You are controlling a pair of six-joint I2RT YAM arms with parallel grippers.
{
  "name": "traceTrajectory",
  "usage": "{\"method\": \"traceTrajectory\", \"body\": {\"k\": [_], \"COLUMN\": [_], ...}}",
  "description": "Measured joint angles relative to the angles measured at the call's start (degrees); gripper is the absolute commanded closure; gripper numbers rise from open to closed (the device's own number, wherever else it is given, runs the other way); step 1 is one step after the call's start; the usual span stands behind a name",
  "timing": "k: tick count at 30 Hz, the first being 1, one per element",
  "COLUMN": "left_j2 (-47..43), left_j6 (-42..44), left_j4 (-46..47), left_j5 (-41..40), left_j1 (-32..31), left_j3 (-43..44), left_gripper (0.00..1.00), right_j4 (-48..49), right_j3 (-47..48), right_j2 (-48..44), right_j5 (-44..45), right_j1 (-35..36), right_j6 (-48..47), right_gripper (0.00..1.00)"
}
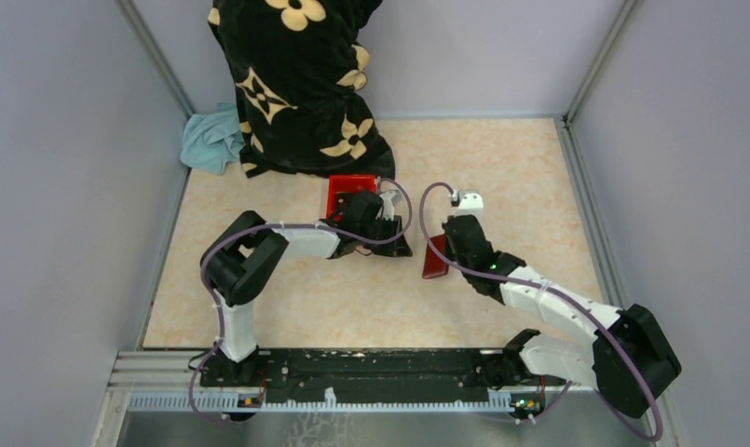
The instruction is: Take the credit cards out of the card holder
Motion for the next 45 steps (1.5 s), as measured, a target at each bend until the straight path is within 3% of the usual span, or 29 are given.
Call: {"method": "traceTrajectory", "body": {"k": [7,18,29,45], "left_j2": [-5.03,-6.1,-7.28,-8.33], "left_j6": [0.83,0.9,0.9,1.53], "left_j4": [2.73,8.26,11.23,15.45], "left_j5": [-4.26,-3.19,-1.11,2.47], "left_j1": [0.02,0.02,0.0,-0.33], "left_j3": [-6.01,-9.44,-10.12,-12.48], "left_gripper": [0.6,0.64,0.66,0.64], "right_j4": [-1.51,-2.45,-3.3,-3.54], "right_j3": [4.11,6.1,3.45,1.95], "right_j2": [-1.25,-0.98,2.97,11.78], "right_j5": [-0.5,-3.21,-0.61,-2.08], "right_j1": [-2.54,-3.82,-16.59,-19.47], "right_j6": [-0.74,-0.55,5.73,10.36], "right_gripper": [1.0,1.0,1.0,1.0]}}
